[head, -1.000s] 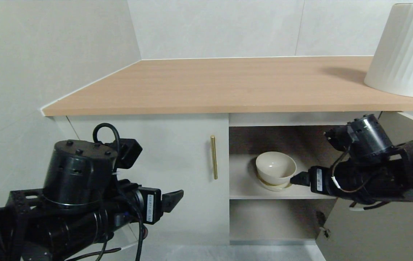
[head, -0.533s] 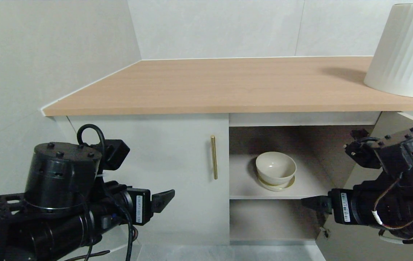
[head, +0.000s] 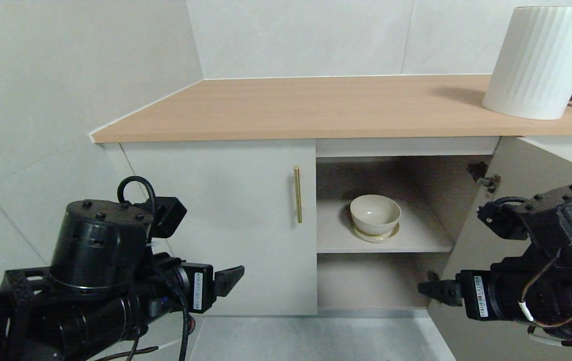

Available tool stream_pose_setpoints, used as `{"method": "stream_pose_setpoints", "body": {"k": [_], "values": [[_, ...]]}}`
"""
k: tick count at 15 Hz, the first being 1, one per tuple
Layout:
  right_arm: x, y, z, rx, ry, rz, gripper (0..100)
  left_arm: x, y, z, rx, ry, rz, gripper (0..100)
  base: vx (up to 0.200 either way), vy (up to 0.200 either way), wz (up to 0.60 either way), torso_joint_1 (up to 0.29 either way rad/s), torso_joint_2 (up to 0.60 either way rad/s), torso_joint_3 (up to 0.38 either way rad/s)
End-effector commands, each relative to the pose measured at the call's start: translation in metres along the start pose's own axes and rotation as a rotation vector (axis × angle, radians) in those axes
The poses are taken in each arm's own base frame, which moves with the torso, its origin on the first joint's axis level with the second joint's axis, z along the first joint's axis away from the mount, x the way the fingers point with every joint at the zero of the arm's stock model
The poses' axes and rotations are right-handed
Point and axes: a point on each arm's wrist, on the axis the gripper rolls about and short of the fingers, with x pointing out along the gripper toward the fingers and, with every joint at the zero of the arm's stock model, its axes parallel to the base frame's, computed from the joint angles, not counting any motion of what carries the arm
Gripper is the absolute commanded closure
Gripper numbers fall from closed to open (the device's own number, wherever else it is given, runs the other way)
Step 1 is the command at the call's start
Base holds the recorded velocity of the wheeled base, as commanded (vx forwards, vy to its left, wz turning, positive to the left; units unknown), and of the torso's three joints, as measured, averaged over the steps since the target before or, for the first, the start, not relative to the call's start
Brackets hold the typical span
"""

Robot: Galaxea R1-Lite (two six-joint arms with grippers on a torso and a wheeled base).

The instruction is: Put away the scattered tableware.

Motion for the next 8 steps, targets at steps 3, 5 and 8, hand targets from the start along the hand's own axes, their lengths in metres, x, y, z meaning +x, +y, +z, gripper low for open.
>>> {"method": "stream_pose_setpoints", "body": {"k": [3,5,8], "values": [[0.0018,-0.0007,-0.0022,-0.023,0.011,-0.006,0,0.0021,-0.0005,-0.0015,0.003,0.009,0.003,0,-0.200,0.000,0.00,0.001,0.00,0.001],[0.0007,-0.0017,-0.0035,-0.026,0.012,-0.006,0,0.0024,-0.0009,-0.0018,0.004,0.011,0.002,0,-0.200,0.000,0.00,0.000,0.00,-0.002],[0.0012,-0.0019,-0.0041,-0.027,0.016,-0.009,0,0.0032,-0.0010,-0.0021,0.005,0.014,0.003,0,-0.200,0.000,0.00,-0.001,0.00,0.006]]}}
